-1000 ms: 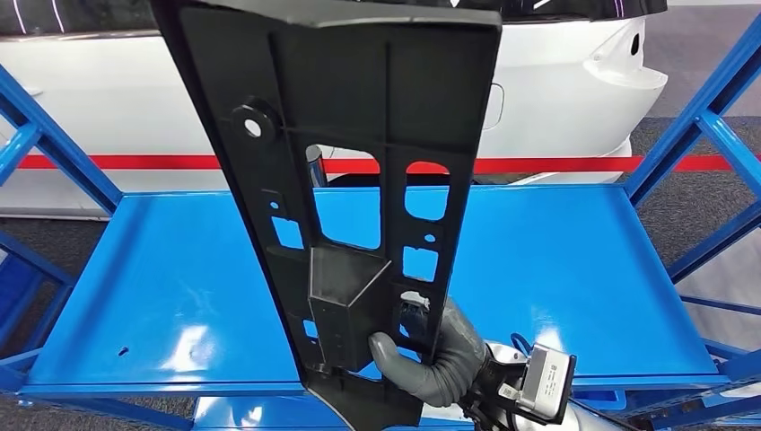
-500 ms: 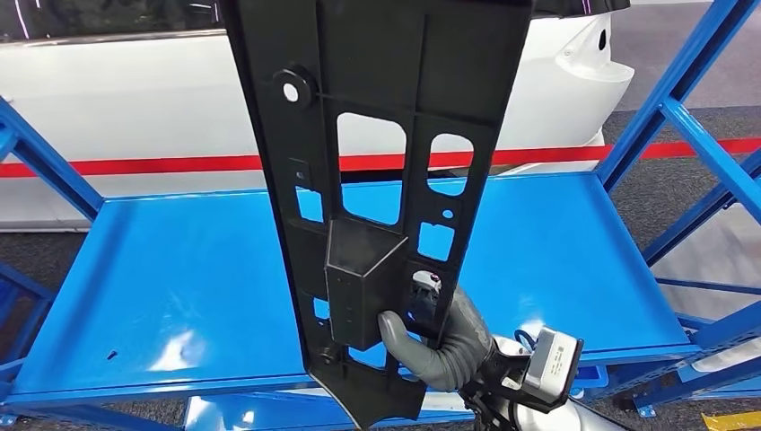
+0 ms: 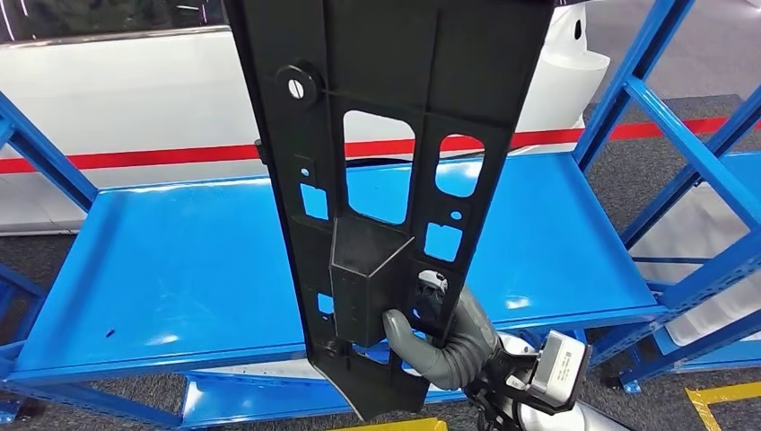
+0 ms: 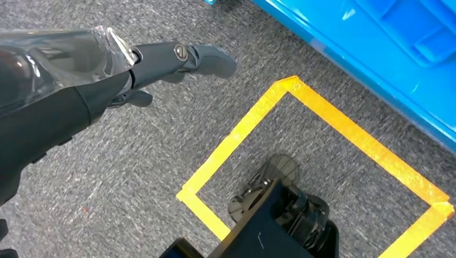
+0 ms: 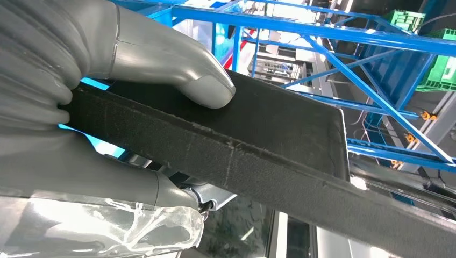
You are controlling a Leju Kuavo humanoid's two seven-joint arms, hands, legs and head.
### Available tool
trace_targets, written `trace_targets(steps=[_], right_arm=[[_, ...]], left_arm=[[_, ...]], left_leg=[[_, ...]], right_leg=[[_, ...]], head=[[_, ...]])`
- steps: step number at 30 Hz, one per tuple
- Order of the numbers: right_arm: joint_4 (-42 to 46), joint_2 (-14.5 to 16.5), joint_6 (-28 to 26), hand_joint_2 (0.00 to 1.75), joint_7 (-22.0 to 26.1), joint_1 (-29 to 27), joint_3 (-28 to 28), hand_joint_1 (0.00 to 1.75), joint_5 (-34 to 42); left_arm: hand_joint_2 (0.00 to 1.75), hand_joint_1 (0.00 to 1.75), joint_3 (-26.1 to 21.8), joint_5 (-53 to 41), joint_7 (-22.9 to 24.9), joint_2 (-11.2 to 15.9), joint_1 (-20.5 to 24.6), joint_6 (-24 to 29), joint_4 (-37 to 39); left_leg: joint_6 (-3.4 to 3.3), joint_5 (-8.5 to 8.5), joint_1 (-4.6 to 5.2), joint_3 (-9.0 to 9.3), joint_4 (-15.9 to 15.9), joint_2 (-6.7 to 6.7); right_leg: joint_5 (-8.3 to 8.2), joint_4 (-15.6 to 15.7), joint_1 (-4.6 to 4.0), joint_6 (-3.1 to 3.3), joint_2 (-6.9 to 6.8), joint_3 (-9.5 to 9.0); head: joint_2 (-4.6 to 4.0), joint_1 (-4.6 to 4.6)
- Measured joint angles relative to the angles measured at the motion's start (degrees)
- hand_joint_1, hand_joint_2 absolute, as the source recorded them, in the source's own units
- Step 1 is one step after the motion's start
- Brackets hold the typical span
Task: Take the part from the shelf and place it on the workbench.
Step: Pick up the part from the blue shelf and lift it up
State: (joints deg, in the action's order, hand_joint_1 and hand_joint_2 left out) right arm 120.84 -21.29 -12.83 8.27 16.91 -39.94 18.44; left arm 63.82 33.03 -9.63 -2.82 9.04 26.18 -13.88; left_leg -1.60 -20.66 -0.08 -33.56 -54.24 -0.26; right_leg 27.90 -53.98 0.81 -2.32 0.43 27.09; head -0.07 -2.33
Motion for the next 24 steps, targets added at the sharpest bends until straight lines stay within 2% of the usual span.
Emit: trace_targets(steps=[1, 2, 3, 5, 6, 7, 8, 9, 10, 12, 13, 14, 15, 16, 17, 18, 20, 21, 22, 23, 24], right_arm=[[0.0, 0.0, 0.0, 1.75, 0.0, 0.0, 0.0, 1.75, 0.0], [0.0, 0.0, 0.0, 1.75, 0.0, 0.1, 0.0, 1.75, 0.0], [0.0, 0.0, 0.0, 1.75, 0.0, 0.1, 0.0, 1.75, 0.0], [0.0, 0.0, 0.0, 1.75, 0.0, 0.1, 0.0, 1.75, 0.0], [0.0, 0.0, 0.0, 1.75, 0.0, 0.1, 0.0, 1.75, 0.0], [0.0, 0.0, 0.0, 1.75, 0.0, 0.1, 0.0, 1.75, 0.0], [0.0, 0.0, 0.0, 1.75, 0.0, 0.1, 0.0, 1.75, 0.0], [0.0, 0.0, 0.0, 1.75, 0.0, 0.1, 0.0, 1.75, 0.0], [0.0, 0.0, 0.0, 1.75, 0.0, 0.1, 0.0, 1.75, 0.0], [0.0, 0.0, 0.0, 1.75, 0.0, 0.1, 0.0, 1.75, 0.0], [0.0, 0.0, 0.0, 1.75, 0.0, 0.2, 0.0, 1.75, 0.0], [0.0, 0.0, 0.0, 1.75, 0.0, 0.2, 0.0, 1.75, 0.0], [0.0, 0.0, 0.0, 1.75, 0.0, 0.3, 0.0, 1.75, 0.0], [0.0, 0.0, 0.0, 1.75, 0.1, 0.2, 0.1, 1.75, 0.0], [0.0, 0.0, 0.0, 1.75, 0.1, 0.1, 0.1, 1.75, 0.0], [0.0, 0.0, 0.0, 1.75, 0.1, 0.0, 0.1, 1.75, 0.0], [0.0, 0.0, 0.0, 1.75, 0.1, 0.0, 0.1, 1.75, -0.1], [0.0, 0.0, 0.0, 1.75, 0.1, 0.0, 0.1, 1.75, -0.1], [0.0, 0.0, 0.0, 1.75, 0.1, 0.0, 0.1, 1.75, -0.1], [0.0, 0.0, 0.0, 1.75, 0.1, 0.0, 0.1, 1.75, -0.1], [0.0, 0.0, 0.0, 1.75, 0.1, 0.0, 0.1, 1.75, -0.1]], left_arm=[[1.75, 0.00, 0.0, 0.0, 0.0, 0.0, 0.0, 0.0, 0.0], [1.75, 0.00, 0.0, 0.0, 0.0, 0.0, -0.1, 0.0, 0.0], [1.75, 0.00, 0.0, 0.0, 0.0, 0.0, -0.1, 0.0, 0.0], [1.75, 0.00, 0.0, 0.0, 0.1, 0.0, 0.0, -0.1, 0.0], [1.75, 0.00, 0.0, -0.1, 0.1, 0.0, 0.0, -0.1, 0.0], [1.75, 0.00, 0.0, -0.1, 0.1, 0.0, 0.0, -0.1, 0.0], [1.75, 0.00, 0.0, -0.1, 0.1, 0.0, 0.0, -0.2, 0.0], [1.75, 0.00, 0.0, -0.1, 0.1, 0.0, 0.0, -0.2, 0.0], [1.75, 0.00, 0.0, -0.1, 0.1, 0.0, 0.1, -0.2, 0.0], [1.75, 0.00, 0.0, -0.1, 0.1, 0.0, 0.5, -0.2, 0.0], [1.75, 0.00, 0.0, -0.1, 0.2, 0.0, 0.7, -0.2, 0.0], [1.75, 0.00, 0.0, -0.1, 0.2, 0.0, 0.8, -0.2, 0.0], [1.75, 0.00, 0.0, -0.1, 0.2, 0.0, 0.7, -0.2, 0.0], [1.75, 0.00, 0.0, -0.1, 0.2, 0.0, 0.7, -0.2, 0.0], [1.75, 0.00, 0.0, -0.1, 0.3, 0.0, 0.6, -0.2, 0.0], [1.75, 0.00, -0.1, -0.1, 0.3, 0.0, 0.6, -0.2, 0.0], [1.75, 0.00, -0.1, -0.1, 0.3, 0.0, 0.6, -0.2, 0.0], [1.75, 0.00, -0.1, -0.1, 0.3, 0.0, 0.6, -0.2, 0.0], [1.75, 0.00, -0.1, -0.1, 0.3, 0.0, 0.6, -0.2, 0.0], [1.75, 0.00, -0.1, -0.1, 0.3, 0.0, 0.5, -0.2, 0.0], [1.75, 0.00, -0.1, -0.1, 0.3, 0.0, 0.5, -0.2, 0.0]], left_leg=[[0.35, -0.57, -0.11, -0.45, -0.5, 0.00], [0.67, -2.08, -0.21, -1.18, -1.9, 0.00], [0.95, -4.52, -0.32, -2.26, -4.5, 0.00], [1.39, -10.13, -0.44, -4.77, -12.4, 0.01], [1.52, -11.69, -0.47, -5.55, -16.0, 0.01], [1.55, -11.88, -0.48, -5.51, -18.1, 0.01], [1.51, -10.84, -0.49, -4.45, -17.9, 0.01], [1.37, -9.08, -0.49, -2.29, -15.5, 0.01], [1.16, -7.52, -0.49, 0.75, -11.4, 0.00], [0.55, -6.75, -0.23, 6.70, -2.2, -0.07], [0.23, -6.98, -0.02, 8.27, 0.6, -0.11], [-0.10, -7.12, 0.25, 8.78, 2.0, -0.14], [-0.53, -6.69, 0.29, 8.36, 2.2, -0.11], [-0.96, -6.11, 0.29, 7.89, 2.3, -0.02], [-1.50, -5.46, 0.23, 7.32, 2.3, 0.08], [-1.97, -4.72, 0.11, 6.64, 2.4, 0.19], [-2.46, -3.41, 0.15, 5.11, 2.4, 0.28], [-2.47, -2.74, 0.19, 4.26, 2.3, 0.31], [-2.44, -2.08, 0.21, 3.39, 2.2, 0.33], [-2.37, -1.46, 0.21, 2.48, 2.1, 0.35], [-2.25, -0.89, 0.19, 1.58, 1.9, 0.36]], right_leg=[[-0.38, 0.0, 0.07, 0.43, -0.07, 0.45], [-0.89, 0.1, 0.16, 0.94, -0.15, 1.00], [-1.47, 0.1, 0.25, 1.35, -0.23, 1.65], [-2.60, 0.1, 0.12, 1.73, -0.29, 3.09], [-3.16, 0.0, 0.05, 1.75, -0.30, 3.85], [-3.75, 0.0, -0.02, 1.74, -0.30, 4.62], [-4.31, 0.0, -0.07, 1.68, -0.29, 5.36], [-4.87, 0.0, -0.11, 1.57, -0.27, 6.03], [-5.38, 0.0, -0.15, 1.41, -0.24, 6.58], [-6.34, 0.0, -0.31, 0.91, -0.24, 7.30], [-6.84, 0.1, -0.31, 0.61, -0.28, 7.49], [-7.36, 0.3, -0.28, 0.29, -0.32, 7.66], [-7.87, 0.4, -0.20, -0.06, -0.33, 7.84], [-7.58, 0.2, -0.08, -0.37, -0.31, 8.23], [-6.18, -0.9, -0.01, -0.62, -0.28, 8.87], [-3.70, -3.1, 0.04, -0.83, -0.25, 9.79], [2.64, -10.6, 0.15, -1.11, -0.25, 11.99], [4.53, -14.5, 0.18, -1.24, -0.25, 12.74], [4.95, -17.4, 0.19, -1.34, -0.25, 12.85], [3.98, -18.3, 0.21, -1.39, -0.26, 12.06], [2.19, -17.2, 0.22, -1.40, -0.26, 10.24]], head=[[0.00, 0.03], [0.00, 0.05], [0.00, 0.08], [0.00, 0.12], [0.00, 0.12], [0.00, 0.12], [0.00, 0.12], [0.00, 0.12], [0.00, 0.12], [0.00, 0.08], [0.00, 0.07], [0.00, 0.05], [0.00, 0.03], [0.00, 0.06], [0.00, 0.03], [0.00, 0.02], [0.00, -0.03], [0.00, -0.03], [0.00, -0.02], [0.00, -0.02], [0.00, -0.01]])
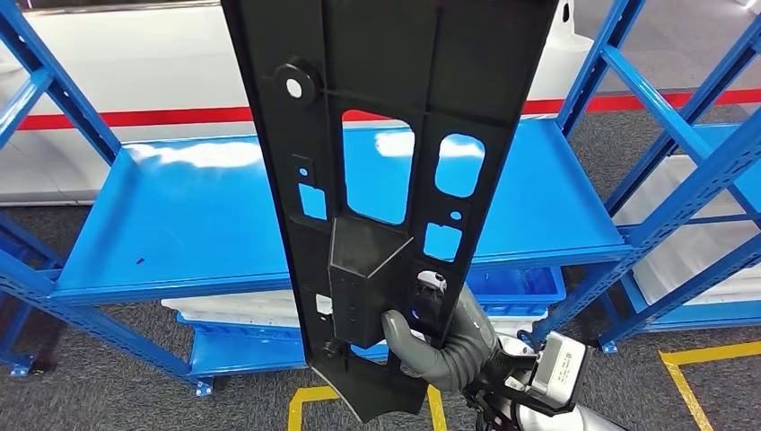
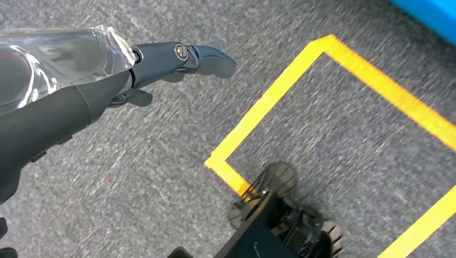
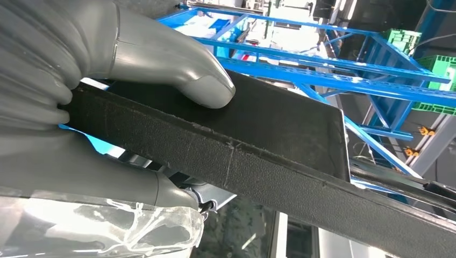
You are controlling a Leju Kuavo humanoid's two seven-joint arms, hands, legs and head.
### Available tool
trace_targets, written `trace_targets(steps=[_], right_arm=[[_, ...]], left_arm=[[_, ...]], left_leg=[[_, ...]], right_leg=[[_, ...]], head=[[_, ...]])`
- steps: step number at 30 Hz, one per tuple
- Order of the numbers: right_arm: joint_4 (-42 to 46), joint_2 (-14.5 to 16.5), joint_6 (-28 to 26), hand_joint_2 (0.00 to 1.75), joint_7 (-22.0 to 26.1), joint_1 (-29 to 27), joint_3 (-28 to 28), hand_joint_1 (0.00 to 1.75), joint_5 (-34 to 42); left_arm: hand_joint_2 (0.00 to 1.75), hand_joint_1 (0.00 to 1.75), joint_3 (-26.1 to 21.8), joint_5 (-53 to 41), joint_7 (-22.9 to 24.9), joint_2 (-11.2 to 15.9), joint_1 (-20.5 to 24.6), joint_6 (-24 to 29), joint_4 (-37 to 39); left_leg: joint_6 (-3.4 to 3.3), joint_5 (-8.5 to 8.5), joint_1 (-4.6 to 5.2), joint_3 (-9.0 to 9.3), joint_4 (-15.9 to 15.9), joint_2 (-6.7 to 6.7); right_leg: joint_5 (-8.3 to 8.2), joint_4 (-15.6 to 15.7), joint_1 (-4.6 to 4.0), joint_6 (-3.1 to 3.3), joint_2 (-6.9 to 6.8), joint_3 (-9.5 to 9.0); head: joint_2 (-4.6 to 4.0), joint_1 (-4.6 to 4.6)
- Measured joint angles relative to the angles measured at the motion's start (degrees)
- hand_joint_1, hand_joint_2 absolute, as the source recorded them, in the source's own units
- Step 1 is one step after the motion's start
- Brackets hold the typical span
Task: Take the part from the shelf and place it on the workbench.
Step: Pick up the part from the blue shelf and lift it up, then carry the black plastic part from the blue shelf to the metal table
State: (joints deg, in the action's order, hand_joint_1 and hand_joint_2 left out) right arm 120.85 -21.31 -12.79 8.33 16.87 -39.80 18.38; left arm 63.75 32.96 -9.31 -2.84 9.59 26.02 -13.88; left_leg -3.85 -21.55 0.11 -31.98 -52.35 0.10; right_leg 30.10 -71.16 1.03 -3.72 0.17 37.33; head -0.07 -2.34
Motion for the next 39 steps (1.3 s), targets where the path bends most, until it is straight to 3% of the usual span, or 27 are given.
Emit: trace_targets(steps=[2, 4, 5, 7, 8, 10, 12, 13, 14, 15, 17, 19, 20, 22, 24, 25, 27, 28, 29, 30, 31, 32, 33, 35, 37, 38, 39], right_arm=[[0.0, 0.0, 0.0, 1.75, 0.0, 0.1, 0.0, 1.75, 0.0], [0.1, 0.0, 0.0, 1.75, 0.0, 0.2, 0.2, 1.75, 0.0], [0.1, 0.0, 0.0, 1.75, 0.0, 0.3, 0.2, 1.75, 0.0], [0.2, 0.0, 0.0, 1.75, 0.0, 0.3, 0.3, 1.75, 0.0], [0.2, 0.0, 0.0, 1.75, 0.0, 0.2, 0.3, 1.75, 0.0], [0.2, 0.0, 0.0, 1.75, 0.0, 0.2, 0.3, 1.75, -0.1], [0.3, 0.0, 0.0, 1.75, 0.0, 0.2, 0.3, 1.75, -0.1], [0.3, 0.0, 0.0, 1.75, 0.0, 0.2, 0.3, 1.75, -0.1], [0.3, 0.0, 0.0, 1.75, 0.0, 0.2, 0.3, 1.75, -0.1], [0.3, 0.0, 0.0, 1.75, 0.0, 0.2, 0.3, 1.75, -0.1], [0.3, 0.0, 0.0, 1.75, 0.0, 0.2, 0.3, 1.75, -0.2], [0.5, 0.0, 0.0, 1.75, 0.0, 0.2, 0.3, 1.75, -0.2], [0.5, 0.0, 0.0, 1.75, 0.0, 0.2, 0.3, 1.75, -0.2], [0.5, 0.0, 0.0, 1.75, 0.0, 0.2, 0.4, 1.75, -0.2], [0.6, 0.0, 0.0, 1.75, 0.0, 0.1, 0.4, 1.75, -0.2], [0.6, 0.0, 0.0, 1.75, 0.0, 0.0, 0.4, 1.75, -0.2], [0.6, 0.0, 0.0, 1.75, 0.0, 0.0, 0.4, 1.75, -0.2], [0.6, 0.0, 0.0, 1.75, 0.0, -0.1, 0.4, 1.75, -0.2], [0.6, 0.0, 0.0, 1.75, 0.0, -0.1, 0.4, 1.75, -0.2], [0.6, 0.0, 0.0, 1.75, 0.0, -0.1, 0.4, 1.75, -0.2], [0.6, 0.0, 0.0, 1.75, 0.0, -0.1, 0.4, 1.75, -0.2], [0.6, 0.0, 0.0, 1.75, 0.0, -0.1, 0.4, 1.75, -0.2], [0.6, 0.0, 0.0, 1.75, 0.0, -0.1, 0.4, 1.75, -0.2], [0.7, 0.0, 0.0, 1.75, 0.0, 0.0, 0.4, 1.75, -0.2], [0.8, 0.0, 0.0, 1.75, 0.0, 0.0, 0.4, 1.75, -0.2], [0.8, 0.0, 0.0, 1.75, 0.0, 0.0, 0.4, 1.75, -0.2], [0.8, 0.0, 0.0, 1.75, 0.0, -0.1, 0.4, 1.75, -0.2]], left_arm=[[1.75, 0.00, 0.0, 0.0, 0.0, 0.0, 0.0, 0.1, 0.0], [1.75, 0.00, -0.1, 0.0, 0.0, -0.1, 0.0, 0.3, 0.0], [1.75, 0.00, -0.1, 0.0, 0.0, -0.2, 0.0, 0.3, 0.0], [1.75, 0.00, -0.2, 0.0, 0.0, -0.2, -0.1, 0.4, 0.0], [1.75, 0.00, -0.3, 0.0, 0.0, -0.2, -0.1, 0.4, 0.0], [1.75, 0.00, -0.4, 0.1, 0.0, -0.2, -0.2, 0.4, 0.0], [1.75, 0.00, -0.4, 0.1, 0.0, -0.2, -0.2, 0.4, 0.0], [1.75, 0.00, -0.4, 0.1, 0.0, -0.2, -0.2, 0.4, 0.0], [1.75, 0.00, -0.5, 0.1, 0.0, -0.2, -0.2, 0.4, 0.0], [1.75, 0.00, -0.5, 0.1, 0.0, -0.2, -0.2, 0.4, 0.0], [1.75, 0.00, -0.5, 0.1, 0.0, -0.2, -0.2, 0.4, 0.0], [1.75, 0.00, -0.7, 0.1, 0.0, -0.2, 0.0, 0.4, 0.0], [1.75, 0.00, -0.8, 0.1, -0.1, -0.2, 0.1, 0.4, 0.0], [1.75, 0.00, -0.8, 0.1, -0.1, -0.2, 0.0, 0.4, 0.0], [1.75, 0.00, -0.8, 0.2, -0.1, -0.3, -0.1, 0.4, 0.0], [1.75, 0.00, -0.9, 0.2, -0.1, -0.3, -0.1, 0.4, 0.0], [1.75, 0.00, -0.9, 0.2, -0.1, -0.4, -0.1, 0.4, 0.0], [1.75, 0.00, -0.9, 0.2, -0.1, -0.4, -0.2, 0.4, 0.0], [1.75, 0.00, -0.9, 0.2, -0.1, -0.4, -0.2, 0.4, 0.0], [1.75, 0.00, -0.9, 0.2, -0.1, -0.4, -0.2, 0.4, 0.0], [1.75, 0.00, -0.9, 0.2, -0.1, -0.4, -0.2, 0.4, 0.0], [1.75, 0.00, -0.9, 0.2, -0.1, -0.4, -0.2, 0.4, 0.0], [1.75, 0.00, -0.9, 0.2, -0.1, -0.4, -0.2, 0.4, 0.0], [1.75, 0.00, -0.9, 0.2, -0.1, -0.4, -0.2, 0.4, 0.0], [1.75, 0.00, -0.9, 0.2, -0.1, -0.4, -0.3, 0.4, 0.0], [1.75, 0.00, -0.9, 0.2, -0.1, -0.4, -0.4, 0.4, 0.0], [1.75, 0.00, -0.9, 0.2, -0.1, -0.3, -0.5, 0.4, 0.0]], left_leg=[[0.39, 0.87, 0.04, -1.55, -0.7, -0.03], [0.99, 1.61, 0.16, -2.45, -1.3, -0.06], [1.34, 2.03, 0.19, -2.70, -1.5, -0.05], [2.07, 2.60, 0.03, -3.12, -1.7, -0.05], [2.40, 1.67, -0.07, -3.61, -2.5, -0.07], [2.96, -3.46, -0.37, -5.41, -7.5, -0.10], [3.38, -8.93, -0.51, -7.42, -15.6, -0.09], [3.45, -9.69, -0.55, -7.76, -18.8, -0.09], [3.42, -9.07, -0.56, -7.35, -20.3, -0.10], [3.27, -7.41, -0.55, -5.96, -19.7, -0.10], [2.56, -4.79, -0.39, -0.24, -12.4, -0.14], [1.71, -5.39, -0.01, 5.80, -3.0, -0.20], [1.42, -6.02, 0.23, 7.28, -0.3, -0.23], [0.81, -5.43, 0.45, 7.04, 0.9, -0.17], [-0.06, -4.05, 0.38, 5.73, 1.1, 0.03], [-0.39, -3.29, 0.29, 4.91, 1.2, 0.13], [-0.68, -1.83, 0.35, 3.18, 1.1, 0.21], [-0.66, -1.08, 0.35, 2.27, 1.1, 0.24], [-0.60, -0.33, 0.33, 1.32, 1.0, 0.28], [-0.49, 0.38, 0.29, 0.35, 0.8, 0.31], [-0.33, 1.03, 0.24, -0.66, 0.6, 0.32], [-0.11, 1.58, 0.19, -1.55, 0.3, 0.31], [0.14, 2.02, 0.25, -2.32, -0.2, 0.27], [0.75, 2.92, 0.39, -3.25, -0.9, 0.23], [1.40, 4.01, 0.47, -3.71, -1.0, 0.24], [1.74, 3.89, 0.36, -4.14, -1.1, 0.24], [2.11, 2.52, 0.24, -4.81, -2.2, 0.22]], right_leg=[[-2.22, 7.9, -0.06, 0.12, 0.00, -6.45], [-1.13, 16.2, -0.32, 0.56, 0.04, -12.05], [-0.46, 18.1, -0.52, 0.86, 0.06, -13.13], [-0.81, 18.4, -0.54, 1.68, -0.04, -12.66], [-1.32, 18.3, -0.47, 2.15, -0.12, -12.14], [-2.66, 18.3, -0.34, 2.92, -0.30, -10.72], [-4.06, 18.3, -0.52, 3.20, -0.31, -8.97], [-4.74, 18.2, -0.62, 3.20, -0.31, -8.05], [-5.41, 18.2, -0.74, 3.19, -0.31, -7.12], [-6.06, 18.1, -0.86, 3.16, -0.29, -6.19], [-7.25, 17.9, -1.11, 2.98, -0.22, -4.61], [-8.35, 17.9, -1.28, 2.58, -0.24, -3.78], [-8.88, 18.0, -1.22, 2.31, -0.31, -3.57], [-9.74, 18.1, -0.94, 1.66, -0.38, -3.11], [-7.30, 16.2, -0.68, 1.06, -0.27, -1.90], [-4.38, 13.6, -0.58, 0.81, -0.22, -0.94], [1.80, 5.7, -0.48, 0.37, -0.20, 1.11], [3.16, 1.9, -0.45, 0.19, -0.20, 1.65], [2.85, -0.3, -0.39, 0.05, -0.20, 1.48], [1.31, -0.8, -0.33, -0.04, -0.21, 0.43], [-0.69, 1.0, -0.26, -0.10, -0.21, -1.69], [-2.06, 4.7, -0.20, -0.11, -0.22, -4.75], [-2.28, 9.7, -0.23, -0.07, -0.21, -8.40], [-0.68, 17.7, -0.42, 0.39, -0.15, -13.70], [-0.15, 19.7, -0.58, 1.24, -0.14, -14.39], [-0.72, 19.5, -0.54, 1.71, -0.18, -13.73], [-1.38, 19.4, -0.44, 2.22, -0.22, -12.95]], head=[[0.00, -0.02], [0.00, 0.03], [0.00, 0.04], [0.00, 0.07], [0.00, 0.09], [0.00, 0.14], [0.00, 0.16], [0.00, 0.17], [0.00, 0.17], [0.00, 0.16], [0.00, 0.16], [0.00, 0.11], [0.00, 0.10], [0.00, 0.10], [0.00, 0.12], [0.00, 0.13], [0.00, 0.12], [0.00, 0.13], [0.00, 0.13], [0.00, 0.13], [0.00, 0.13], [0.00, 0.13], [0.00, 0.09], [0.00, 0.07], [0.00, 0.09], [0.00, 0.09], [0.00, 0.13]])
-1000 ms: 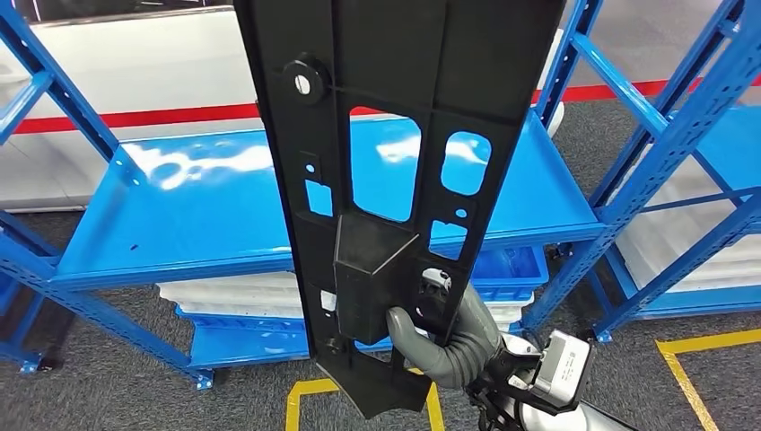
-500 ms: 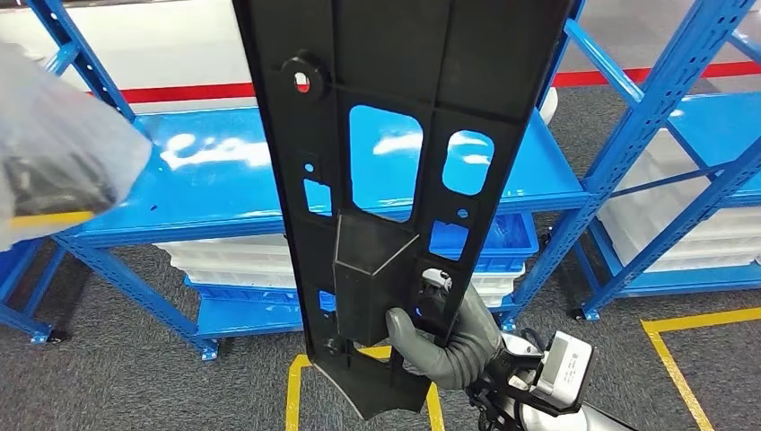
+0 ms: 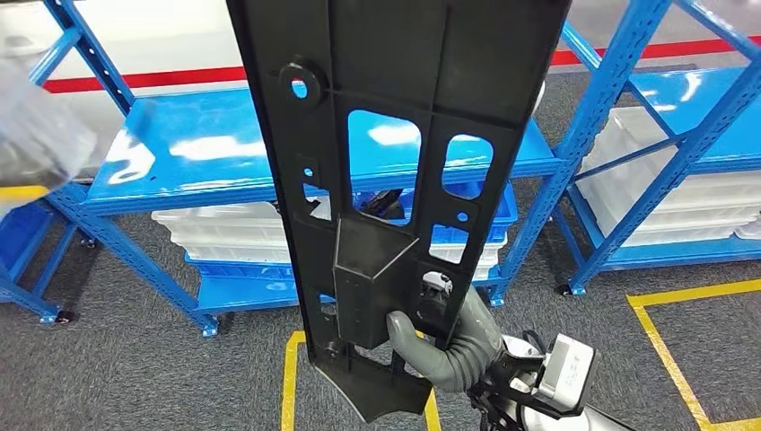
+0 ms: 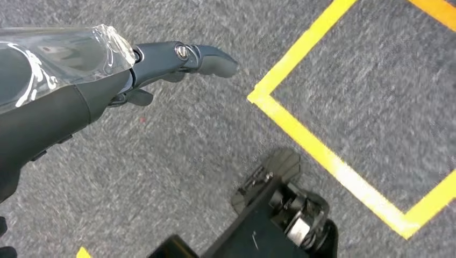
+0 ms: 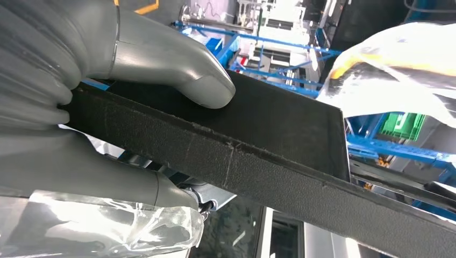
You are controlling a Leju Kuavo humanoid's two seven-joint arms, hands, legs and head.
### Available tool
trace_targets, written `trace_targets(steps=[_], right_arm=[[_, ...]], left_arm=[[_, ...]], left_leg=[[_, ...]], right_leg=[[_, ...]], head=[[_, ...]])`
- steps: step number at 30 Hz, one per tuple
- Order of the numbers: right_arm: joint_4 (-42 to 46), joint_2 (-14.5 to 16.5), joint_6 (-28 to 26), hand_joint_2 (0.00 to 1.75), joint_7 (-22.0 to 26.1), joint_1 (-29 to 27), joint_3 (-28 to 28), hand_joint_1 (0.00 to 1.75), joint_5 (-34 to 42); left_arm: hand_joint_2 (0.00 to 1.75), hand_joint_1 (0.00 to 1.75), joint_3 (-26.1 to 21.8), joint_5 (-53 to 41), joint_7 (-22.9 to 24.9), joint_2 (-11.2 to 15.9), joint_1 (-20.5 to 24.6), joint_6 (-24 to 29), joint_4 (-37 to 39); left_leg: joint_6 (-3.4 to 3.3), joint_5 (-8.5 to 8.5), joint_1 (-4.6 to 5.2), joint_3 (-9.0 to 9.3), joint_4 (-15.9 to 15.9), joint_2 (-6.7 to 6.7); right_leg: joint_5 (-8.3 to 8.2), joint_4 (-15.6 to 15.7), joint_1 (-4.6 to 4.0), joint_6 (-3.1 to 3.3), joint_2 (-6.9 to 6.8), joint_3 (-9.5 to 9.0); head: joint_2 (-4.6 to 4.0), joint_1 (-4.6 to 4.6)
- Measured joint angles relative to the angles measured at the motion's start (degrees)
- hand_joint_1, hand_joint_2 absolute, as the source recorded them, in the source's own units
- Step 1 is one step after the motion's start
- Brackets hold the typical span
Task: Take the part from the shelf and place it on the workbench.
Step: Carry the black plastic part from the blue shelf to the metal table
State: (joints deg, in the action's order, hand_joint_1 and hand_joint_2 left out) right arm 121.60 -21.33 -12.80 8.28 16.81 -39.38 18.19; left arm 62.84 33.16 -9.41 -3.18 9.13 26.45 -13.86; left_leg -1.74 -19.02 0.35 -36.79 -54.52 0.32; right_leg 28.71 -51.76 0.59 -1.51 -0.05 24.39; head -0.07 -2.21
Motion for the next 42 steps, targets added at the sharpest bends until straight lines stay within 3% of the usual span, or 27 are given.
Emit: trace_targets(steps=[1, 3, 4, 5, 6, 7, 9, 11, 12, 14, 16, 19, 20, 21, 22, 24, 26, 28, 30, 31, 34, 35, 36, 37, 38, 40, 42], right_arm=[[0.0, 0.0, 0.0, 1.75, 0.0, 0.0, 0.0, 1.75, 0.0], [0.0, 0.0, 0.0, 1.75, 0.0, 0.0, 0.0, 1.75, 0.0], [0.0, 0.0, 0.0, 1.75, 0.0, 0.0, 0.0, 1.75, 0.0], [0.0, 0.0, 0.0, 1.75, 0.0, 0.0, 0.0, 1.75, 0.0], [0.0, 0.0, 0.0, 1.75, 0.0, 0.0, 0.0, 1.75, 0.0], [0.0, 0.0, 0.0, 1.75, 0.0, 0.0, 0.0, 1.75, 0.0], [0.0, 0.0, 0.0, 1.75, 0.0, 0.0, 0.0, 1.75, 0.0], [0.1, 0.0, 0.0, 1.75, 0.0, 0.1, 0.0, 1.75, 0.0], [0.1, 0.0, 0.0, 1.75, 0.0, 0.2, 0.0, 1.75, 0.0], [0.2, 0.0, 0.0, 1.75, 0.0, 0.3, 0.1, 1.75, 0.0], [0.2, 0.0, -0.1, 1.75, 0.0, 0.3, 0.1, 1.75, 0.0], [0.2, 0.0, -0.1, 1.75, 0.0, 0.2, 0.1, 1.75, 0.0], [0.2, 0.0, -0.1, 1.75, -0.1, 0.1, 0.1, 1.75, 0.2], [0.2, 0.0, -0.2, 1.75, -0.2, 0.1, 0.1, 1.75, 0.5], [0.2, 0.0, -0.2, 1.75, -0.2, 0.1, 0.1, 1.75, 0.8], [0.2, 0.0, -0.2, 1.75, -0.4, 0.0, 0.1, 1.75, 1.5], [0.2, 0.0, -0.2, 1.75, -0.4, 0.2, 0.2, 1.75, 2.1], [0.2, 0.0, -0.2, 1.75, -0.5, 0.6, 0.3, 1.75, 2.4], [0.2, 0.0, -0.1, 1.75, -0.5, 0.7, 0.3, 1.75, 2.7], [0.2, 0.0, -0.1, 1.75, -0.5, 0.7, 0.3, 1.75, 2.7], [0.2, 0.0, 0.0, 1.75, -0.6, 0.7, 0.2, 1.75, 2.9], [0.2, 0.0, 0.0, 1.75, -0.7, 0.7, 0.2, 1.75, 3.1], [0.2, 0.0, 0.0, 1.75, -0.7, 0.6, 0.2, 1.75, 3.2], [0.2, 0.0, 0.0, 1.75, -0.7, 0.6, 0.2, 1.75, 3.3], [0.2, 0.0, 0.0, 1.75, -0.7, 0.6, 0.2, 1.75, 3.4], [0.2, 0.0, -0.1, 1.75, -0.7, 0.6, 0.2, 1.75, 3.4], [0.2, 0.0, -0.1, 1.75, -0.7, 0.7, 0.2, 1.75, 3.4]], left_arm=[[1.75, 0.00, 0.0, 0.0, 0.0, 0.0, -0.1, 0.0, 0.0], [1.75, 0.00, 0.0, 0.0, 0.0, 0.0, -0.2, 0.0, 0.0], [1.75, 0.00, 0.0, 0.0, 0.0, 0.0, -0.2, 0.0, 0.0], [1.75, 0.00, 0.0, 0.0, 0.0, 0.0, -0.2, 0.0, 0.0], [1.75, 0.00, 0.0, 0.0, 0.0, 0.0, -0.2, 0.0, 0.0], [1.75, 0.00, 0.0, 0.0, 0.0, 0.0, -0.2, 0.0, 0.0], [1.75, 0.00, 0.0, 0.0, 0.0, 0.0, -0.1, 0.0, 0.0], [1.75, 0.00, -0.1, 0.0, 0.0, 0.0, 0.2, 0.0, 0.0], [1.75, 0.00, -0.1, 0.0, 0.0, 0.0, 0.3, 0.0, 0.0], [1.75, 0.00, -0.1, 0.0, 0.0, -0.1, 0.3, 0.0, 0.0], [1.75, 0.00, -0.1, 0.1, 0.0, -0.1, 0.1, 0.0, 0.0], [1.75, 0.00, -0.1, 0.1, 0.0, -0.1, 0.0, 0.0, 0.0], [1.75, 0.00, -0.1, 0.0, 0.0, -0.1, 0.0, 0.0, 0.0], [1.75, 0.00, -0.1, 0.0, 0.0, -0.1, 0.0, 0.0, 0.0], [1.75, 0.00, -0.1, 0.0, -0.1, -0.1, 0.0, 0.0, 0.0], [1.75, 0.00, -0.1, 0.0, -0.1, -0.1, 0.0, 0.0, 0.0], [1.75, 0.00, -0.1, -0.1, -0.1, -0.2, 0.0, 0.0, 0.0], [1.75, 0.00, -0.1, -0.1, -0.1, -0.2, 0.0, 0.0, 0.0], [1.75, 0.00, -0.1, -0.2, -0.1, -0.2, 0.0, 0.0, 0.0], [1.75, 0.00, -0.1, -0.2, -0.1, -0.2, -0.1, 0.0, 0.0], [1.75, 0.00, -0.1, -0.2, -0.1, -0.2, -0.2, 0.0, 0.0], [1.75, 0.00, -0.1, -0.2, -0.1, -0.2, -0.2, 0.0, 0.0], [1.75, 0.00, -0.1, -0.2, -0.1, -0.2, -0.2, 0.0, 0.0], [1.75, 0.00, -0.1, -0.2, -0.1, -0.2, -0.2, 0.0, 0.0], [1.75, 0.00, -0.1, -0.2, 0.0, -0.2, -0.2, 0.0, 0.0], [1.75, 0.00, -0.1, -0.2, 0.0, -0.2, -0.2, 0.0, 0.0], [1.75, 0.00, -0.1, -0.2, 0.0, -0.1, -0.2, 0.0, 0.0]], left_leg=[[0.37, -2.44, -0.16, -0.95, -2.2, -0.02], [1.03, -8.79, -0.46, -3.22, -10.3, -0.03], [1.22, -10.55, -0.55, -3.98, -14.4, -0.03], [1.31, -11.05, -0.61, -4.18, -17.2, -0.03], [1.28, -10.24, -0.63, -3.37, -18.0, -0.03], [1.11, -8.71, -0.62, -1.52, -16.3, -0.03], [0.46, -6.30, -0.45, 4.16, -8.6, -0.15], [-0.37, -6.47, -0.07, 9.05, -0.5, -0.36], [-0.70, -6.74, 0.12, 10.15, 1.7, -0.47], [-1.22, -6.50, 0.32, 10.15, 3.0, -0.46], [-1.88, -5.66, 0.14, 9.30, 3.2, -0.32], [-2.70, -4.58, 0.03, 7.80, 3.3, -0.23], [-2.84, -4.22, 0.10, 7.42, 3.3, -0.05], [-2.88, -3.84, 0.15, 7.06, 3.3, 0.13], [-2.88, -3.48, 0.18, 6.70, 3.3, 0.36], [-2.68, -2.88, 0.22, 6.13, 3.2, 0.82], [-2.34, -2.55, 0.48, 5.81, 2.7, 1.39], [-1.89, -2.27, 0.70, 5.47, 2.3, 2.34], [-1.29, -2.55, 0.66, 4.92, 1.7, 2.89], [-0.91, -3.74, 0.54, 4.38, 0.4, 2.53], [0.13, -10.77, -0.01, 0.41, -10.4, 0.72], [0.31, -12.35, -0.13, -0.89, -14.2, 0.52], [0.37, -12.76, -0.22, -1.32, -16.2, 0.42], [0.32, -11.95, -0.27, -0.55, -15.6, 0.34], [0.15, -10.27, -0.29, 1.36, -12.7, 0.10], [-0.52, -6.92, -0.30, 6.65, -3.6, -1.75], [-1.00, -5.82, -0.29, 9.48, 1.7, -3.57]], right_leg=[[-0.75, 0.0, 0.12, 0.43, -0.03, 0.88], [-2.09, -0.1, 0.10, 0.91, -0.04, 2.63], [-2.65, -0.2, 0.03, 0.95, -0.05, 3.42], [-3.10, -0.4, -0.03, 0.94, -0.07, 4.16], [-3.53, -0.5, -0.09, 0.91, -0.08, 4.86], [-3.93, -0.6, -0.16, 0.85, -0.07, 5.52], [-4.74, -0.7, -0.30, 0.61, -0.02, 6.67], [-5.62, -0.8, -0.45, 0.14, -0.04, 7.44], [-6.11, -0.8, -0.46, -0.14, -0.09, 7.74], [-7.06, -0.7, -0.39, -0.71, -0.09, 8.22], [-5.26, -2.3, -0.30, -1.18, 0.02, 9.43], [2.39, -13.4, -0.19, -1.60, 0.07, 13.29], [3.46, -17.4, -0.17, -1.65, 0.07, 14.31], [3.11, -19.8, -0.17, -1.66, 0.06, 14.61], [1.59, -20.1, -0.17, -1.65, 0.02, 13.92], [-1.91, -14.0, -0.22, -1.47, -0.98, 9.32], [-2.42, -4.6, -0.59, -1.12, -3.04, 3.23], [-1.50, 0.2, -0.86, -0.69, -3.45, 0.69], [-1.72, 0.6, -0.58, 0.07, -2.28, 1.19], [-2.09, 0.6, -0.43, 0.52, -1.80, 1.53], [-3.26, 0.6, -0.33, 1.30, -0.36, 2.77], [-3.58, 0.5, -0.36, 1.32, 0.18, 3.23], [-3.86, 0.4, -0.39, 1.29, 0.74, 3.66], [-4.07, 0.2, -0.41, 1.23, 1.34, 4.03], [-4.23, 0.1, -0.43, 1.15, 1.96, 4.32], [-4.48, -0.2, -0.51, 0.88, 3.08, 4.69], [-4.84, -0.3, -0.49, 0.40, 4.02, 5.12]], head=[[0.00, 0.05], [0.00, 0.13], [0.00, 0.15], [0.00, 0.15], [0.00, 0.16], [0.00, 0.16], [0.00, 0.16], [0.00, 0.11], [0.00, 0.08], [0.00, 0.08], [0.00, 0.02], [0.00, -0.20], [0.00, -0.20], [0.00, -0.20], [0.00, -0.20], [0.00, -0.20], [0.00, -0.20], [0.00, -0.17], [0.00, -0.15], [0.00, -0.11], [0.00, -0.05], [0.00, -0.07], [0.00, -0.07], [0.00, -0.07], [0.00, -0.07], [0.00, -0.07], [0.00, -0.09]])
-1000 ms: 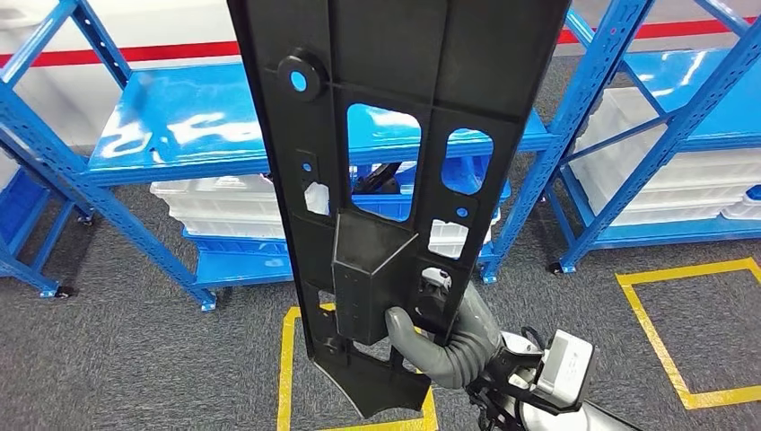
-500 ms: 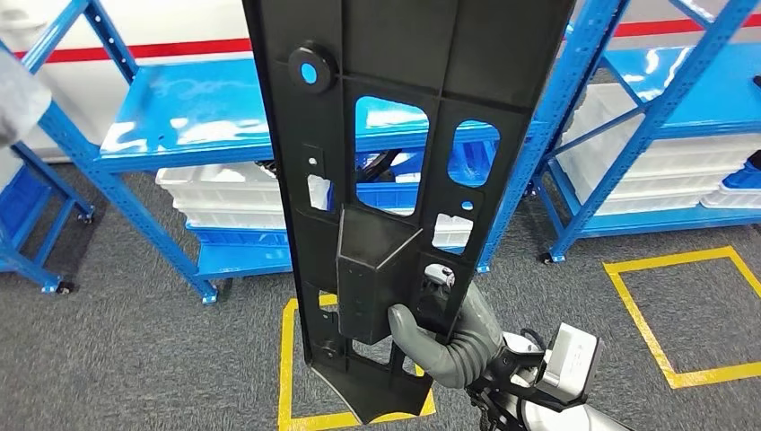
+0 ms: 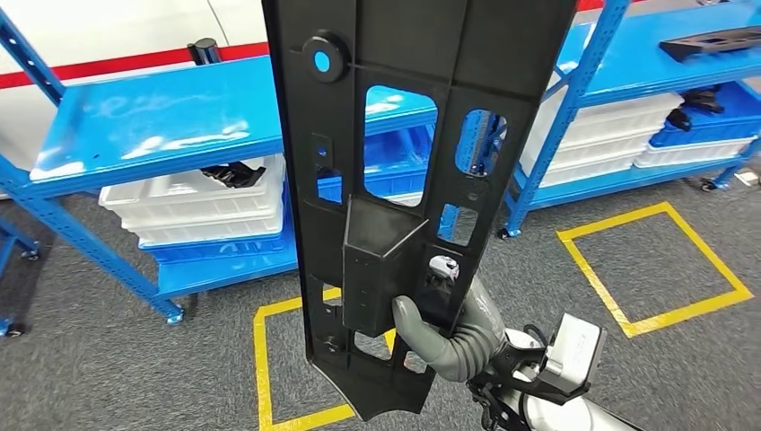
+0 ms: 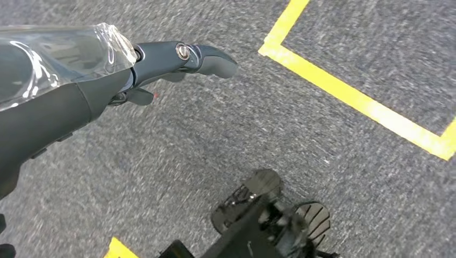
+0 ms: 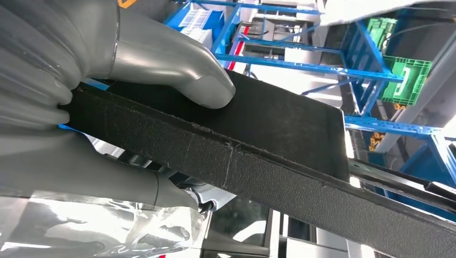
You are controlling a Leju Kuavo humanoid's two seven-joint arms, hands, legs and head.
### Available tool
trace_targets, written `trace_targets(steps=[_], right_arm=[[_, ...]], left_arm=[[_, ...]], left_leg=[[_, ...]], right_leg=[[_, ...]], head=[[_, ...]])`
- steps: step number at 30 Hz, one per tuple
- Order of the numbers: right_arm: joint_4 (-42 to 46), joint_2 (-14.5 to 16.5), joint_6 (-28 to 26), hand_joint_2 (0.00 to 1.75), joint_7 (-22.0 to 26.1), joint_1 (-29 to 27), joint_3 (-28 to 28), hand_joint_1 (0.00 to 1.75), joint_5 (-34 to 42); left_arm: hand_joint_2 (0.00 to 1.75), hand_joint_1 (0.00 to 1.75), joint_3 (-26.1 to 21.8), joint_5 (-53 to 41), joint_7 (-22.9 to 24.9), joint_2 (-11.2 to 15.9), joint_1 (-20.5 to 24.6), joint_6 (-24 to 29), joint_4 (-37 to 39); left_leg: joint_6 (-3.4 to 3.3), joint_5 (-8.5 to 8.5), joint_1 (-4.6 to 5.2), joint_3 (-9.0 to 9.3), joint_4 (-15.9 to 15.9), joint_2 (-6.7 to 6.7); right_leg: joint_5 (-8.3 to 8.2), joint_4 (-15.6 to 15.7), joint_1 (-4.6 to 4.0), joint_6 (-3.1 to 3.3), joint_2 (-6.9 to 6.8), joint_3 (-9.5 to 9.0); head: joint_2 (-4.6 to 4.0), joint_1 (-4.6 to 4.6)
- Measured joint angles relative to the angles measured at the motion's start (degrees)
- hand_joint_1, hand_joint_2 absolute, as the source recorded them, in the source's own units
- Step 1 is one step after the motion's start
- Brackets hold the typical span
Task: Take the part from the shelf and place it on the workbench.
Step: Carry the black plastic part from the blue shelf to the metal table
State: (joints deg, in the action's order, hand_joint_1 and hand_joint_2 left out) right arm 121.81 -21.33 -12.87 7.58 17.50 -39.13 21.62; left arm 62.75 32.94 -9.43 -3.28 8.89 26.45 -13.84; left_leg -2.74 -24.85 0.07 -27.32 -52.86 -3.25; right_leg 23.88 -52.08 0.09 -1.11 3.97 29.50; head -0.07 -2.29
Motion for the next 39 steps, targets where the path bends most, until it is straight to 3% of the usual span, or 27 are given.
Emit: trace_targets(steps=[2, 4, 6, 8, 9, 10, 12, 14, 16, 18, 20, 22, 23, 24, 25, 26, 27, 29, 30, 31, 33, 34, 36, 37, 39], right_arm=[[0.0, 0.0, 0.0, 1.75, 0.0, 0.0, 0.0, 1.75, 0.0], [0.0, -0.1, 0.0, 1.75, 0.0, -0.1, 0.1, 1.75, 0.0], [0.1, -0.2, -0.1, 1.75, 0.0, -0.2, 0.2, 1.75, 0.0], [0.2, -0.3, -0.3, 1.75, 0.0, -0.5, 0.2, 1.75, 0.0], [0.2, -0.3, -0.4, 1.75, 0.0, -0.8, 0.2, 1.75, 0.0], [0.3, -0.4, -0.5, 1.75, 0.0, -1.1, 0.2, 1.75, 0.0], [0.4, -0.5, -0.5, 1.75, 0.0, -1.3, 0.2, 1.75, 0.0], [0.6, -0.5, -0.7, 1.75, 0.0, -1.4, 0.3, 1.75, -0.2], [0.8, -0.5, -0.8, 1.75, 0.1, -1.9, 0.3, 1.75, -0.5], [1.1, -0.6, -1.0, 1.75, 0.2, -2.5, 0.4, 1.75, -0.8], [1.3, -0.7, -1.1, 1.75, 0.5, -3.1, 0.5, 1.75, -1.2], [1.6, -0.7, -1.1, 1.75, 0.8, -3.6, 0.5, 1.75, -1.6], [1.7, -0.7, -1.1, 1.75, 1.0, -4.0, 0.5, 1.75, -1.8], [1.7, -0.7, -1.1, 1.75, 1.3, -4.5, 0.5, 1.75, -2.0], [1.7, -0.8, -1.1, 1.75, 1.5, -5.1, 0.5, 1.75, -2.2], [1.7, -0.8, -1.1, 1.75, 1.8, -5.5, 0.5, 1.75, -2.3], [1.8, -0.8, -1.0, 1.75, 2.2, -5.9, 0.5, 1.75, -2.5], [1.8, -0.7, -0.9, 1.75, 2.8, -6.5, 0.6, 1.75, -2.7], [1.8, -0.7, -0.8, 1.75, 3.0, -6.7, 0.7, 1.75, -2.8], [1.8, -0.7, -0.8, 1.75, 3.2, -7.0, 0.8, 1.75, -2.8], [1.8, -0.8, -0.5, 1.75, 3.7, -7.6, 0.9, 1.75, -2.9], [1.8, -0.8, -0.4, 1.75, 4.0, -7.9, 1.1, 1.75, -2.9], [1.8, -0.8, -0.1, 1.75, 4.5, -8.3, 1.4, 1.75, -2.9], [1.8, -0.7, 0.0, 1.75, 4.7, -8.4, 1.5, 1.75, -2.9], [1.8, -0.7, 0.4, 1.75, 4.9, -8.8, 1.7, 1.75, -2.9]], left_arm=[[1.75, 0.00, 0.0, 0.0, 0.0, 0.0, 0.0, 0.0, 0.0], [1.75, 0.00, 0.0, 0.0, 0.0, 0.0, 0.1, 0.0, 0.0], [1.75, 0.00, 0.0, -0.1, 0.0, -0.1, 0.1, 0.0, 0.0], [1.75, 0.00, 0.0, -0.1, 0.0, -0.1, -0.2, 0.0, 0.0], [1.75, 0.00, 0.0, -0.2, 0.0, -0.1, -0.4, 0.0, 0.0], [1.75, 0.00, 0.0, -0.2, 0.0, -0.1, -0.5, 0.0, 0.0], [1.75, 0.00, 0.0, -0.2, 0.0, -0.1, -0.5, 0.0, 0.0], [1.75, 0.00, 0.0, -0.4, 0.0, -0.1, -0.5, 0.0, 0.0], [1.75, 0.00, 0.0, -0.5, 0.0, -0.1, -0.6, 0.0, 0.0], [1.75, 0.00, 0.0, -0.5, 0.0, -0.1, -0.8, -0.1, 0.0], [1.75, 0.00, 0.0, -0.5, -0.1, -0.1, -0.9, -0.1, 0.0], [1.75, 0.00, 0.0, -0.6, -0.1, -0.1, -1.2, -0.2, 0.0], [1.75, 0.00, 0.0, -0.6, -0.1, -0.1, -1.4, -0.2, 0.0], [1.75, 0.00, 0.0, -0.6, -0.1, -0.1, -1.5, -0.2, 0.0], [1.75, 0.00, 0.0, -0.6, -0.1, -0.1, -1.6, -0.2, 0.0], [1.75, 0.00, 0.0, -0.7, 0.0, -0.1, -1.6, -0.3, 0.0], [1.75, 0.00, 0.0, -0.8, 0.0, -0.1, -1.6, -0.3, 0.0], [1.75, 0.00, 0.0, -0.9, 0.2, 0.0, -1.5, -0.3, 0.0], [1.75, 0.00, 0.0, -0.9, 0.3, 0.0, -1.5, -0.3, 0.0], [1.75, 0.00, 0.0, -1.0, 0.4, 0.1, -1.4, -0.3, 0.0], [1.75, 0.00, 0.0, -1.0, 0.5, 0.0, -1.3, -0.4, 0.0], [1.75, 0.00, 0.0, -1.1, 0.5, 0.0, -1.2, -0.5, 0.0], [1.75, 0.00, 0.0, -1.2, 0.5, 0.0, -1.2, -0.6, 0.0], [1.75, 0.00, 0.0, -1.2, 0.5, 0.1, -1.2, -0.6, 0.0], [1.75, 0.00, 0.1, -1.3, 0.6, 0.1, -1.3, -0.7, 0.0]], left_leg=[[-0.17, 0.03, 0.04, 0.00, 0.7, 0.22], [-0.64, 0.44, -0.16, -0.34, 1.0, 1.32], [-1.13, 0.89, -0.37, -0.75, 1.3, 2.58], [-1.31, 1.10, -0.34, -1.21, 1.2, 3.93], [-1.31, 1.19, -0.33, -1.40, 1.2, 4.64], [-1.26, 1.27, -0.34, -1.53, 1.2, 5.33], [-1.07, 1.29, -0.37, -1.59, 1.0, 6.54], [-0.61, 1.13, -0.06, -1.68, 0.5, 7.51], [-0.02, 1.05, 0.35, -1.89, 0.2, 8.51], [0.55, 0.89, 0.31, -2.05, -0.1, 9.24], [1.21, -1.24, -0.04, -3.13, -2.8, 7.51], [1.65, -5.64, -0.28, -6.28, -10.3, 4.91], [1.72, -7.60, -0.28, -8.16, -14.8, 4.31], [1.71, -8.63, -0.28, -9.47, -17.9, 4.05], [1.58, -8.53, -0.27, -9.78, -18.9, 3.91], [1.32, -7.27, -0.22, -8.87, -17.3, 3.72], [0.91, -5.21, -0.16, -6.91, -13.5, 3.21], [-0.20, -1.58, -0.08, -2.66, -4.5, 0.61], [-0.57, -0.71, 0.00, -1.45, -1.8, -0.48], [-0.81, -0.52, 0.06, -1.01, -0.5, -1.16], [-0.84, -0.30, 0.01, -1.09, -0.1, -0.43], [-0.89, -0.07, -0.15, -1.09, 0.1, 0.13], [-0.99, 0.36, -0.48, -1.09, 0.4, 1.54], [-1.05, 0.42, -0.42, -1.16, 0.4, 2.29], [-1.09, 0.43, -0.39, -1.33, 0.4, 3.94]], right_leg=[[-0.49, -0.1, 0.08, -0.69, 0.99, 0.54], [0.37, -1.4, 0.07, -1.25, 0.38, 1.50], [4.05, -7.2, 0.15, -1.69, -1.79, 4.25], [8.09, -15.9, 0.36, -2.22, -2.99, 8.03], [8.86, -18.5, 0.49, -2.43, -3.17, 9.02], [8.47, -18.7, 0.62, -2.60, -3.34, 8.82], [5.02, -12.2, 0.81, -2.75, -4.49, 4.86], [2.19, -3.9, 0.65, -2.54, -7.37, 0.40], [1.65, -1.0, 0.34, -1.77, -8.62, -0.67], [1.35, -1.1, 0.31, -0.77, -7.35, -0.13], [0.84, -1.1, 0.44, 0.12, -6.15, 0.31], [0.37, -1.1, 0.47, 0.77, -4.86, 0.88], [0.18, -1.1, 0.40, 0.97, -4.15, 1.16], [0.01, -1.1, 0.30, 1.06, -3.40, 1.36], [-0.14, -1.1, 0.18, 1.10, -2.62, 1.49], [-0.27, -1.1, 0.06, 1.10, -1.83, 1.55], [-0.40, -1.1, -0.07, 1.05, -1.05, 1.56], [-0.64, -1.2, -0.26, 0.85, 0.30, 1.71], [-0.80, -1.2, -0.28, 0.63, 0.85, 1.93], [-0.97, -1.3, -0.21, 0.34, 1.37, 2.23], [-1.30, -1.3, -0.13, -0.34, 2.32, 2.81], [-0.99, -1.7, -0.17, -0.64, 1.95, 3.17], [1.77, -5.8, -0.18, -1.25, -0.48, 5.07], [3.98, -9.6, -0.05, -1.58, -1.97, 6.75], [7.46, -17.5, 0.36, -2.22, -3.17, 10.16]], head=[[0.00, -0.02], [0.00, -0.10], [0.00, -0.27], [0.00, -0.37], [0.00, -0.37], [0.00, -0.38], [0.00, -0.39], [0.00, -0.37], [0.00, -0.30], [0.00, -0.28], [0.00, -0.27], [0.00, -0.25], [0.00, -0.25], [0.00, -0.26], [0.00, -0.26], [0.00, -0.26], [0.00, -0.26], [0.00, -0.28], [0.00, -0.28], [0.00, -0.30], [0.00, -0.28], [0.00, -0.33], [0.00, -0.51], [0.00, -0.62], [0.00, -0.69]])
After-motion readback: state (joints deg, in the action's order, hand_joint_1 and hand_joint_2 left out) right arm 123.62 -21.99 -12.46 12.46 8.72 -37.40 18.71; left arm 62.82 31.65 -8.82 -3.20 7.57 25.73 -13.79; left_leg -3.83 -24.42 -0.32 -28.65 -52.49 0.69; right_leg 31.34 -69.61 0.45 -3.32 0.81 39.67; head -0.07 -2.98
